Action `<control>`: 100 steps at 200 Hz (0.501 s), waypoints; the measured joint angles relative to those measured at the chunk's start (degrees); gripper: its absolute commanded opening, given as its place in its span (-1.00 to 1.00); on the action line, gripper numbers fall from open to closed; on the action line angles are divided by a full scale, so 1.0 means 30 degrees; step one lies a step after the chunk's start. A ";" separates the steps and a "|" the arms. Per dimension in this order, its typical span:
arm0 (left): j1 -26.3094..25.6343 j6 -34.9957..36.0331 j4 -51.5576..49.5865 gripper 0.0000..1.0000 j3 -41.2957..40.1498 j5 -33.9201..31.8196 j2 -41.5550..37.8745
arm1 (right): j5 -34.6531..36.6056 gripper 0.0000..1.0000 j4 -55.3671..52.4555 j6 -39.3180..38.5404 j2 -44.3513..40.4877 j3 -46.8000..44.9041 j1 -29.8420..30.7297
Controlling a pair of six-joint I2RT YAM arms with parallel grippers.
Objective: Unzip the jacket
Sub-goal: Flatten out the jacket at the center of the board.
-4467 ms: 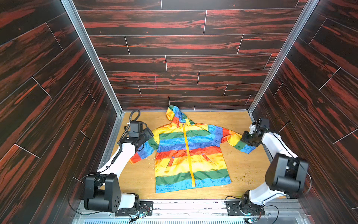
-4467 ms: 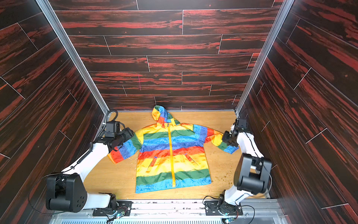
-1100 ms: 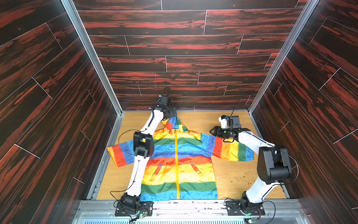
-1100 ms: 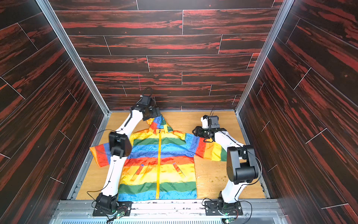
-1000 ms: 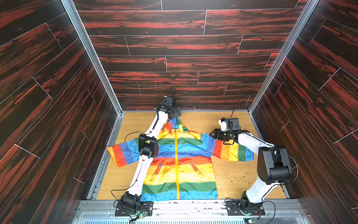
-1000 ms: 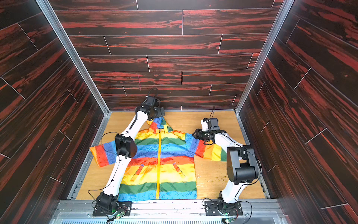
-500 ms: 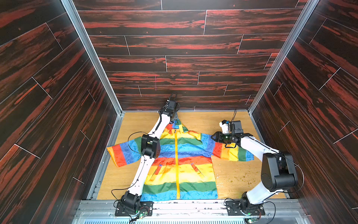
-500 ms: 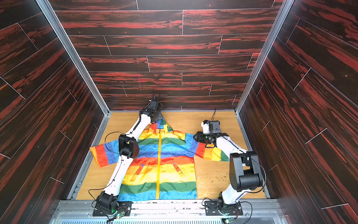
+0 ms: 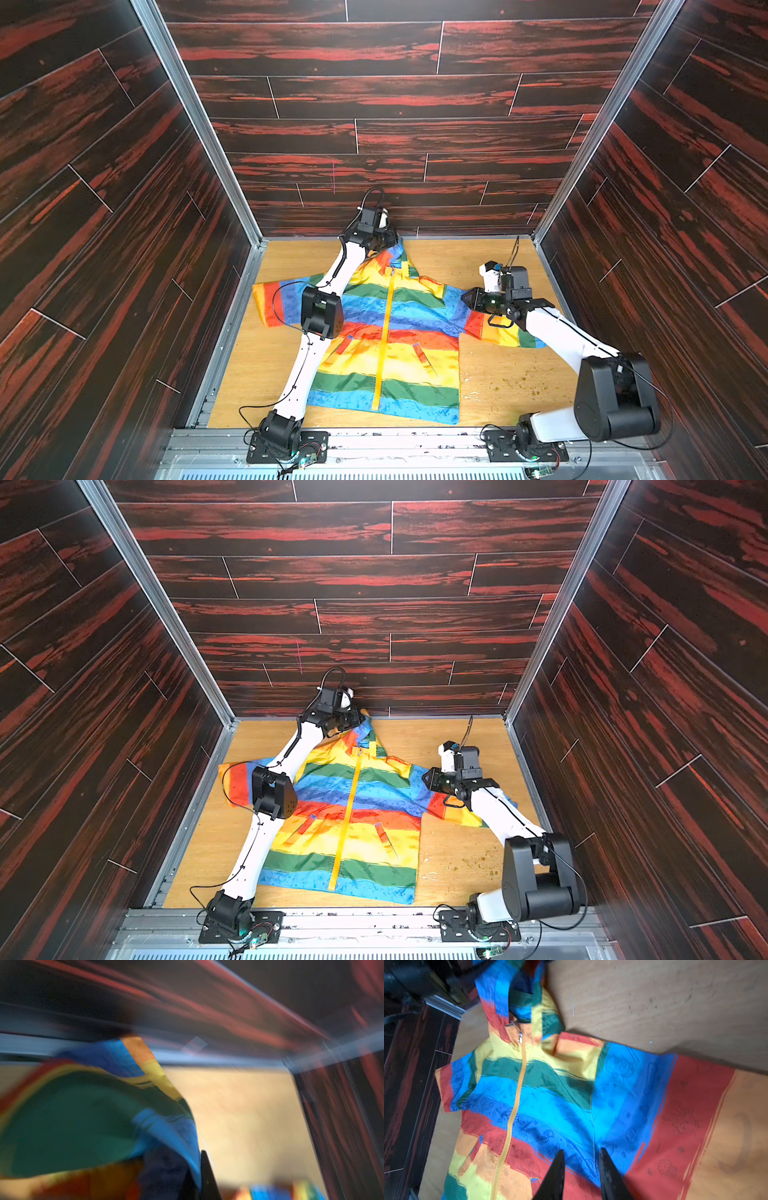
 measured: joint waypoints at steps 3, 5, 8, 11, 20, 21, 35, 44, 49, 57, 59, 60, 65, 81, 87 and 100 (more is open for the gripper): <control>0.0000 0.0313 0.0022 -1.00 -0.0648 0.0481 -0.0437 | 0.0007 -0.40 0.0124 0.0000 -0.0117 -0.0073 0.0000; -0.0007 0.0561 0.0036 -1.00 -0.1158 0.0903 -0.0787 | 0.0000 -0.40 0.0211 0.0007 -0.0204 -0.0124 0.0000; -0.0029 0.0874 0.0138 -1.00 -0.2011 0.1421 -0.1377 | -0.0022 -0.40 0.0321 0.0000 -0.0270 -0.0168 0.0000; -0.0051 0.1217 0.0189 -1.00 -0.3053 0.1967 -0.2040 | -0.0029 -0.39 0.0408 0.0007 -0.0342 -0.0197 0.0000; 0.0000 0.1916 0.0561 -1.00 -0.5989 0.3133 -0.3971 | -0.0189 -0.28 0.0692 -0.0029 -0.0415 -0.0204 0.0000; 0.0007 0.1960 0.0641 -1.00 -0.6244 0.3198 -0.4131 | -0.0211 -0.27 0.0707 -0.0022 -0.0415 -0.0197 0.0000; 0.0452 0.2375 0.1996 -1.00 -1.1118 0.4153 -0.7176 | -0.0648 -0.03 0.0933 -0.0182 -0.0197 0.0080 0.0000; 0.1107 0.2324 0.3359 -1.00 -1.4251 0.4568 -0.8983 | -0.1049 0.06 0.1027 -0.0510 0.0284 0.0597 0.0000; 0.1552 0.2244 0.3978 -1.00 -1.5599 0.4707 -0.9712 | -0.1260 0.08 0.1107 -0.0488 0.0750 0.1027 0.0000; 0.2361 0.2135 0.4830 -1.00 -1.7471 0.4707 -1.0644 | -0.1610 0.10 0.1224 -0.0576 0.1647 0.1894 0.0000; 0.2586 0.2106 0.5042 -1.00 -1.7908 0.4685 -1.0812 | -0.1727 0.11 0.1239 -0.0590 0.1865 0.2171 0.0000; 0.2739 0.2106 0.5202 -1.00 -1.8200 0.4648 -1.0936 | -0.1763 0.11 0.1239 -0.0612 0.1960 0.2266 0.0000; 0.3213 0.2084 0.5610 -1.00 -1.9118 0.4466 -1.1300 | -0.2018 0.12 0.1253 -0.0561 0.2703 0.3009 0.0000; 0.4612 0.2120 0.6164 -1.00 -2.1274 0.3351 -1.1825 | -0.2936 0.18 0.1705 -0.0146 0.5595 0.5960 -0.0007; 0.4925 0.2127 0.6156 -1.00 -2.1704 0.2929 -1.1832 | -0.3322 0.20 0.2004 0.0138 0.6768 0.7155 0.0000; 0.5115 0.2127 0.5829 -0.96 -2.2141 0.1938 -1.1693 | -0.4146 0.37 0.2375 0.0823 0.8947 0.9369 0.0015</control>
